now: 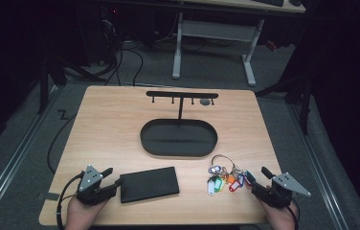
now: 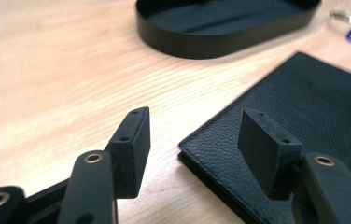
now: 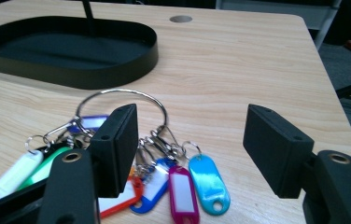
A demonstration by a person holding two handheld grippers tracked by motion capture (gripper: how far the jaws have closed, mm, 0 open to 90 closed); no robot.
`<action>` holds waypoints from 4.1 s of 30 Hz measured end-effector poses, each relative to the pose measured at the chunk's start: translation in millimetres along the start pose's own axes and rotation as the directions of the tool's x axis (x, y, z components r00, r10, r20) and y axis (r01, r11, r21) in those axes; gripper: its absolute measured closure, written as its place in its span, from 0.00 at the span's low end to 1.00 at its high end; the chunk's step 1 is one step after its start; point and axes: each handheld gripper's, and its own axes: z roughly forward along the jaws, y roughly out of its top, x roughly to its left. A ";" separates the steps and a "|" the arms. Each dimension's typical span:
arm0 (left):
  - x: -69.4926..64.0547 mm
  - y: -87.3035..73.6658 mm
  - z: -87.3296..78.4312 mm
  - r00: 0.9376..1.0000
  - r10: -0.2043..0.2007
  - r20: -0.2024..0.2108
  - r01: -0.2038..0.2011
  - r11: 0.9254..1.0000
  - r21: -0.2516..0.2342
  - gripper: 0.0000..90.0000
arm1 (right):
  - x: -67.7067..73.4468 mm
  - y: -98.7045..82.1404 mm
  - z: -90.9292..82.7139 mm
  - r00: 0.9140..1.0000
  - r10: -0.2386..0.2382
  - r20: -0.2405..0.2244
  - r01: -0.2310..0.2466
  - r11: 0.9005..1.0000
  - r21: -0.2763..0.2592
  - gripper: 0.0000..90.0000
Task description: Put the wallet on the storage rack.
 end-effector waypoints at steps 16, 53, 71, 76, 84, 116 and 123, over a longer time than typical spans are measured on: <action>-4.8 -4.3 -2.4 0.998 0.035 -0.046 -0.034 0.999 0.027 0.49 | -4.5 -0.1 2.9 1.000 0.005 0.008 -0.005 1.000 -0.018 0.40; -38.0 -27.2 -20.1 0.990 0.140 0.026 -0.142 0.968 0.207 0.89 | 0.9 3.9 14.5 0.999 -0.028 -0.034 0.027 1.000 -0.012 0.41; -87.3 -22.9 -4.0 0.951 0.257 0.171 -0.285 0.942 0.175 0.80 | 4.2 3.1 17.9 0.999 -0.034 -0.039 0.034 0.999 0.006 0.41; -95.0 -21.0 2.2 0.943 0.267 0.197 -0.301 0.939 0.169 0.77 | 4.5 2.9 18.2 0.999 -0.036 -0.038 0.036 0.999 0.007 0.41; -77.6 -18.0 -12.2 0.965 0.243 0.095 -0.256 0.953 0.164 0.72 | 3.7 2.1 18.7 0.999 -0.034 -0.037 0.034 0.999 0.015 0.41; -130.9 1.1 44.3 0.866 0.482 0.134 -0.498 0.856 0.139 0.37 | 2.6 -0.3 17.2 0.999 -0.012 -0.036 0.013 1.000 0.022 0.41; -128.9 -4.0 44.5 0.859 0.503 0.100 -0.512 0.852 0.111 0.42 | -0.8 0.5 19.7 0.999 -0.007 -0.038 0.008 1.000 0.020 0.41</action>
